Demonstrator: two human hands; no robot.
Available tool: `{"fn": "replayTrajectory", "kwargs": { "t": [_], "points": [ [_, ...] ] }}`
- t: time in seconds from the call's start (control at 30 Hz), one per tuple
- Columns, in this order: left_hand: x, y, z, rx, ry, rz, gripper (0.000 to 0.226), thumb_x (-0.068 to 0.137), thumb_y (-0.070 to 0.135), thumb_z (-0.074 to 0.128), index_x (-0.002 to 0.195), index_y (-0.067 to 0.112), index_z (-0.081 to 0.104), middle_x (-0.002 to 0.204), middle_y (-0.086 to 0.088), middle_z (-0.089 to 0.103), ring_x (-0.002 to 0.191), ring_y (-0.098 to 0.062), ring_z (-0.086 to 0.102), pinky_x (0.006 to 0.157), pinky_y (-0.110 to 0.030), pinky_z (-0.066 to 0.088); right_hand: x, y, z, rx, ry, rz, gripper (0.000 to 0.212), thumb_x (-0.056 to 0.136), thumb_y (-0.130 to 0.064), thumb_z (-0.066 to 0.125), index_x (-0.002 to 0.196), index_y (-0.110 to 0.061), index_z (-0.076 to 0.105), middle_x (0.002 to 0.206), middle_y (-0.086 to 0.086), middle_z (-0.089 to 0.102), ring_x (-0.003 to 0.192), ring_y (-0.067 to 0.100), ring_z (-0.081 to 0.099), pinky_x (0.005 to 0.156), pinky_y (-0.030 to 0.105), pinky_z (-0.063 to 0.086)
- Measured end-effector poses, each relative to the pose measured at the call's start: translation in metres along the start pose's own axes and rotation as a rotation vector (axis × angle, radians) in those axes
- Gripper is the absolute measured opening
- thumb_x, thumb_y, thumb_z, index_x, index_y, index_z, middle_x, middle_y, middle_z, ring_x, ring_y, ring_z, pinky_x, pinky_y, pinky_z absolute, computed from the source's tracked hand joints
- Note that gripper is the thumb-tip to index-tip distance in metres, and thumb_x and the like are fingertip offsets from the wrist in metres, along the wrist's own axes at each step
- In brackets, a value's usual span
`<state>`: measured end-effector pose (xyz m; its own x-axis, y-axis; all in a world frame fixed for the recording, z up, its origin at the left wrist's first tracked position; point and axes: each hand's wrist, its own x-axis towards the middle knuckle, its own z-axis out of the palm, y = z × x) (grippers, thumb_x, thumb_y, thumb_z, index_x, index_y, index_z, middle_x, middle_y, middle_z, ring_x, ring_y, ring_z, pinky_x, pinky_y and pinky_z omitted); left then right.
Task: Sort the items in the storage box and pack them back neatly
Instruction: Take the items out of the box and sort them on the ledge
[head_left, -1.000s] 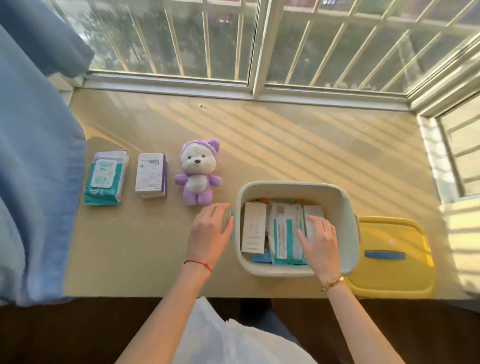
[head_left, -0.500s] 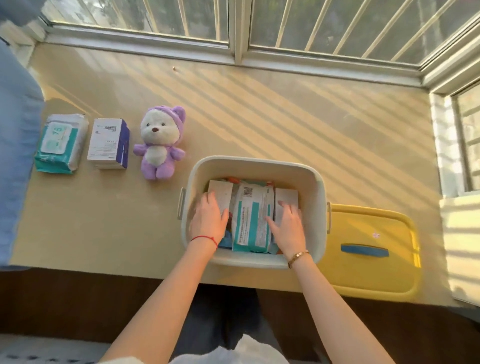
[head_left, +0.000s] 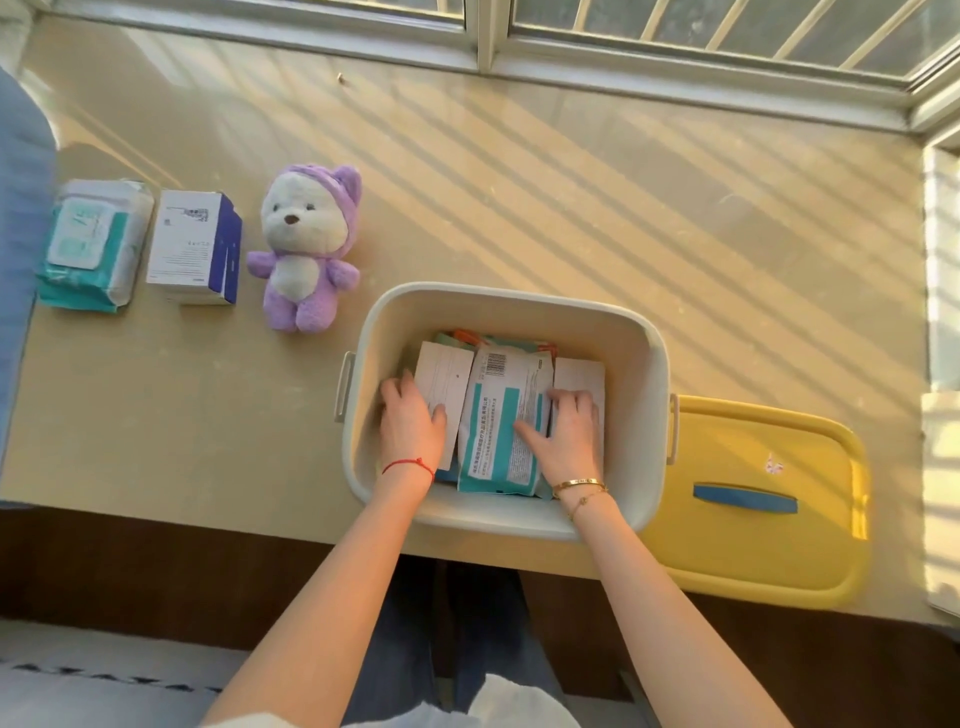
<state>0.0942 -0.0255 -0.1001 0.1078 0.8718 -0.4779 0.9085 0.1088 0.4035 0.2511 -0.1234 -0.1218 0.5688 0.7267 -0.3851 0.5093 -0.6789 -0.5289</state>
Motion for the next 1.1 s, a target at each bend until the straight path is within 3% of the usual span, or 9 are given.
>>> {"fn": "replayTrajectory", "kwargs": {
  "t": [0.17,0.37,0.6,0.8,0.93,1.1],
  "points": [
    [0.000,-0.004,-0.002,-0.053,0.003,0.011,0.056,0.082,0.016,0.069,0.132,0.009,0.044,0.129,-0.012,0.042,0.112,-0.031,0.053,0.099,-0.039,0.042,-0.001,-0.008,0.006,-0.121,0.022,0.025,0.064,0.078,-0.042,0.071,0.129,-0.011,0.046,0.118,0.007,0.046,0.109,0.020,0.046,0.092,0.030,0.043],
    [-0.002,-0.009,-0.006,-0.097,-0.042,0.035,0.064,0.075,0.012,0.075,0.129,0.015,0.039,0.123,-0.012,0.055,0.116,-0.029,0.052,0.097,-0.043,0.046,-0.003,-0.016,0.014,-0.189,-0.009,0.042,0.071,0.079,-0.043,0.069,0.135,-0.010,0.040,0.118,0.010,0.047,0.109,0.024,0.044,0.090,0.033,0.042],
    [-0.006,-0.010,-0.016,-0.087,-0.046,0.093,0.074,0.076,0.011,0.074,0.138,0.013,0.034,0.130,-0.010,0.041,0.118,-0.029,0.049,0.099,-0.038,0.041,-0.004,-0.020,0.016,0.006,-0.022,0.112,0.062,0.076,-0.032,0.074,0.128,-0.018,0.042,0.121,0.008,0.044,0.113,0.022,0.041,0.095,0.034,0.040],
    [-0.006,-0.017,-0.025,-0.178,-0.103,0.072,0.071,0.084,0.001,0.061,0.144,0.015,0.026,0.136,-0.012,0.045,0.125,-0.028,0.047,0.100,-0.040,0.041,-0.011,-0.025,0.024,0.012,-0.076,0.032,0.056,0.080,-0.030,0.071,0.125,-0.021,0.041,0.118,0.006,0.054,0.113,0.023,0.043,0.091,0.035,0.044],
    [-0.002,-0.018,-0.027,-0.216,-0.143,0.067,0.069,0.084,-0.001,0.059,0.143,0.016,0.026,0.135,-0.012,0.046,0.123,-0.028,0.048,0.097,-0.042,0.044,-0.011,-0.035,0.029,0.081,-0.117,0.084,0.068,0.074,-0.025,0.077,0.125,-0.022,0.032,0.123,0.007,0.052,0.110,0.024,0.056,0.089,0.042,0.054],
    [-0.002,-0.021,-0.033,-0.298,-0.124,0.087,0.069,0.084,-0.002,0.058,0.142,0.021,0.028,0.137,-0.009,0.046,0.125,-0.025,0.046,0.100,-0.040,0.043,-0.008,-0.041,0.025,0.260,-0.095,0.155,0.081,0.071,-0.015,0.080,0.135,-0.015,0.030,0.134,0.006,0.040,0.118,0.022,0.053,0.097,0.039,0.050]
  ]
}}
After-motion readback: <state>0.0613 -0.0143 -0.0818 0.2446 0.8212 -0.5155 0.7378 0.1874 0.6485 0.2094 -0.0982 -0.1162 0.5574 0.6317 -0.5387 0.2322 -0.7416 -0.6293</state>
